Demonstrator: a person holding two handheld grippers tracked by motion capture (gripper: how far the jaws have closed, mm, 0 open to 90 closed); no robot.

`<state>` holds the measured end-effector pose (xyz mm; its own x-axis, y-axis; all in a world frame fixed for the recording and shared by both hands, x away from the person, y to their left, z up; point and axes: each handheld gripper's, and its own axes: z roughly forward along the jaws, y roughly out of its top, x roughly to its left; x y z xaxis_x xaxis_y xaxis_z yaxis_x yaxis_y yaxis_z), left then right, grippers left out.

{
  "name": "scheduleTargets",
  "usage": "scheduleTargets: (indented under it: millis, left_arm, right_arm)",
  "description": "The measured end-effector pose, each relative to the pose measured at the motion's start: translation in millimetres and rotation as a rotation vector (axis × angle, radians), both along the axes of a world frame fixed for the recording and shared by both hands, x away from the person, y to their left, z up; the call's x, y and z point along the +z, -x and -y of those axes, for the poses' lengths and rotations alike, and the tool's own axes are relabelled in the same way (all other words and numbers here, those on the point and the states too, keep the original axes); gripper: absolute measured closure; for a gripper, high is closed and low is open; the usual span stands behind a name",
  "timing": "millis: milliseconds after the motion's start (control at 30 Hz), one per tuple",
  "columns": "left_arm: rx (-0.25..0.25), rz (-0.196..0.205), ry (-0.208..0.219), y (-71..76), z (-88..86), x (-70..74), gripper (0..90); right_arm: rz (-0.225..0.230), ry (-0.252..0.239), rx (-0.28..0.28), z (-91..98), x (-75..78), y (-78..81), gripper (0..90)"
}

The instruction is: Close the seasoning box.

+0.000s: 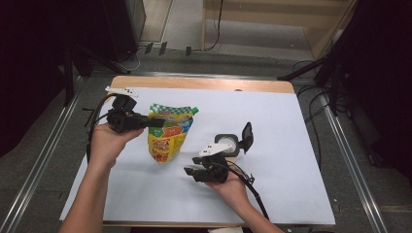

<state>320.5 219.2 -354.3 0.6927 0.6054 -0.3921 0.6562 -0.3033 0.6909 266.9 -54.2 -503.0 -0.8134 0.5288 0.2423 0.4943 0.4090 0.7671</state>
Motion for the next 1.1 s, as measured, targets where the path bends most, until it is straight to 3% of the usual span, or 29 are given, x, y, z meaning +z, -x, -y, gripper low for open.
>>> scheduleTargets:
  millis: [267,667,867,1100]
  left_arm:
    - [-0.034,0.033,0.021,17.7,9.5,17.3,90.0]
    - [-0.113,0.054,0.078,39.7,27.1,35.2,90.0]
    - [-0.142,0.041,0.115,44.2,32.0,38.9,90.0]
    - [-0.141,-0.001,0.172,39.2,29.3,31.9,90.0]
  right_arm:
    - [-0.001,-0.007,-0.015,-8.6,-7.7,-3.4,52.2]
    - [0.052,-0.033,-0.075,-7.5,-7.9,-3.6,59.4]
    - [0.053,-0.036,-0.074,-10.1,-14.3,-0.1,61.3]
    - [0.08,-0.092,-0.069,-12.5,-14.8,5.6,62.5]
